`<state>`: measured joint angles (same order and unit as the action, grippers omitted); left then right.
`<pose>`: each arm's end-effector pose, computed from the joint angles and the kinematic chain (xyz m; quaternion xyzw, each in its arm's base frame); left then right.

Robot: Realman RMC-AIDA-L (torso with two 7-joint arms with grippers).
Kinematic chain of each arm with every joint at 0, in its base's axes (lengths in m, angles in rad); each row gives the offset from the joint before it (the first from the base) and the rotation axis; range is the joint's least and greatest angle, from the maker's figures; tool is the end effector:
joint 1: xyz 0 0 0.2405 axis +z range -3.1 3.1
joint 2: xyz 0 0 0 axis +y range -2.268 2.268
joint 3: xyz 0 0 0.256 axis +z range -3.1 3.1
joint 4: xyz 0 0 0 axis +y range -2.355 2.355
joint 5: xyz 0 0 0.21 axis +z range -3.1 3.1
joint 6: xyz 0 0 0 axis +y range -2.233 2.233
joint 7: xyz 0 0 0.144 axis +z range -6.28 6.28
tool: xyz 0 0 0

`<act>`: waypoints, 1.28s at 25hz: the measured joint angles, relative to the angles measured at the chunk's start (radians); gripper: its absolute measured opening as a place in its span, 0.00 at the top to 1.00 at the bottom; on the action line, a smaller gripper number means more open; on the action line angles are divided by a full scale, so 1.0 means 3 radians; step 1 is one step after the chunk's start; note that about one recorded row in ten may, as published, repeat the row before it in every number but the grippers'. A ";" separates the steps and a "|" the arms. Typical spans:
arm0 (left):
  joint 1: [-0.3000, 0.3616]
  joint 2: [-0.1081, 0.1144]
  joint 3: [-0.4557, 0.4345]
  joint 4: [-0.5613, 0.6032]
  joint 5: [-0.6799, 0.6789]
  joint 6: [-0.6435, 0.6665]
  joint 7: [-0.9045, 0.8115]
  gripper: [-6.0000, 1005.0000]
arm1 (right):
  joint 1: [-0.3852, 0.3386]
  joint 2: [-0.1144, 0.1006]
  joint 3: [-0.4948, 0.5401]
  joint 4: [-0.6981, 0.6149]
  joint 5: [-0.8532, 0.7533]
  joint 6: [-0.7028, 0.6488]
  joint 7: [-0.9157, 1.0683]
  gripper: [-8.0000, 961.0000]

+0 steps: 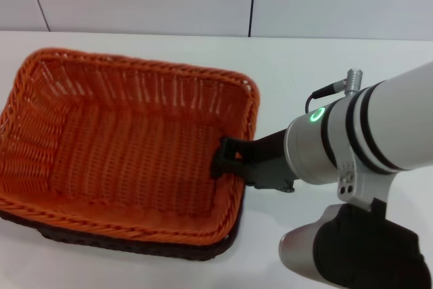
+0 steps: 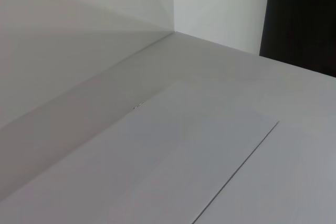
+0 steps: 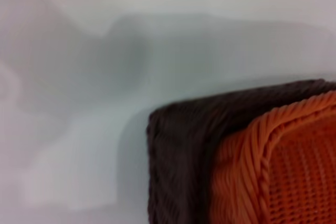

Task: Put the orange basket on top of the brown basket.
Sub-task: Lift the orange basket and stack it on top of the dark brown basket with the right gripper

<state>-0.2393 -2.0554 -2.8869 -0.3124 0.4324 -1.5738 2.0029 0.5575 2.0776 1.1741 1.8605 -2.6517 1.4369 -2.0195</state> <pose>-0.4077 0.2085 0.1953 -0.2628 -0.2060 -0.6494 0.6832 0.0537 0.2807 -0.0511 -0.6999 -0.6754 -0.2291 0.0396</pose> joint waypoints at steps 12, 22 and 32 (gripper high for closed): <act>0.0000 -0.0005 0.0026 0.0048 0.0038 -0.0098 0.0000 0.20 | -0.0108 0.0005 -0.0325 -0.0046 -0.0439 -0.0321 0.0240 0.67; -0.0001 -0.0002 0.0031 0.0050 0.0043 -0.0095 -0.0004 0.20 | -0.0170 0.0003 -0.0407 0.0010 -0.0538 -0.0583 0.0395 0.51; 0.0014 0.0000 0.0031 0.0053 0.0041 -0.0078 -0.0008 0.20 | -0.0146 0.0017 -0.0284 0.0238 -0.0314 -0.0263 0.0525 0.51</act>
<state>-0.2351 -2.0554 -2.8778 -0.2967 0.4448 -1.5971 2.0006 0.5137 2.0826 1.0889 1.9317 -2.7460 1.3582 -1.8621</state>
